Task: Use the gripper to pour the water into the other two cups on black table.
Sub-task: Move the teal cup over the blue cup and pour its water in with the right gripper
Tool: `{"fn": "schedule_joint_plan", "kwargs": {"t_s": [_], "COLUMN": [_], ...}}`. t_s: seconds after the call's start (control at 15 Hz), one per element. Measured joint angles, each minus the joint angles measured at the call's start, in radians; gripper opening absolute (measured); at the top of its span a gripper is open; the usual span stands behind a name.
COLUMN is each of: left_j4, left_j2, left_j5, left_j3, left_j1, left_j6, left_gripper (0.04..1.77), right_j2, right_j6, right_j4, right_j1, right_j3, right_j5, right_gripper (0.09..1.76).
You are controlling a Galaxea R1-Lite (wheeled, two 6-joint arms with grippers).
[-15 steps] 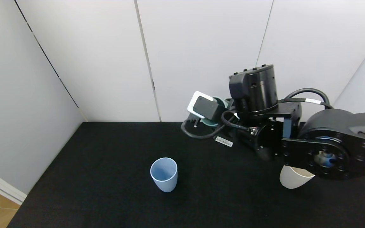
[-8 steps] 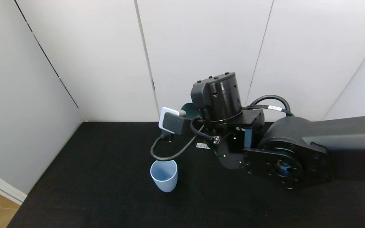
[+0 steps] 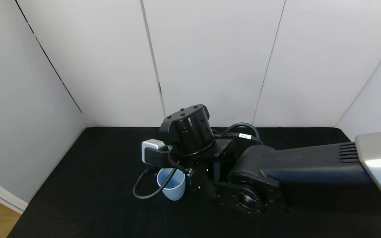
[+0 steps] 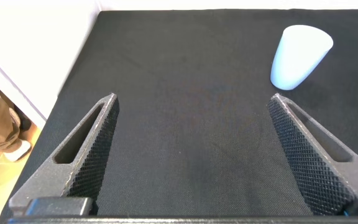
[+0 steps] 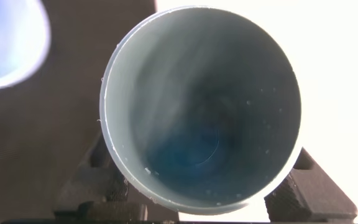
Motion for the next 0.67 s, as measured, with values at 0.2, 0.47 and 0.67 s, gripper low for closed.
{"fn": "schedule_joint_plan", "kwargs": {"t_s": [0.2, 0.47, 0.67], "left_j4": [0.000, 0.000, 0.000], "left_j2": [0.000, 0.000, 0.000], "left_j5": [0.000, 0.000, 0.000], "left_j3": [0.000, 0.000, 0.000], "left_j1": [0.000, 0.000, 0.000], "left_j6": [0.000, 0.000, 0.000], "left_gripper": [1.72, 1.72, 1.72], "right_j2": [0.032, 0.054, 0.072], "right_j6": [-0.056, -0.144, -0.210], "right_j4": [0.001, 0.001, 0.000], "right_j1": [0.012, 0.011, -0.003], "right_j3": [-0.005, -0.007, -0.024], "right_j5": [-0.001, -0.003, -0.019], "right_gripper": [1.18, 1.18, 1.18]}}
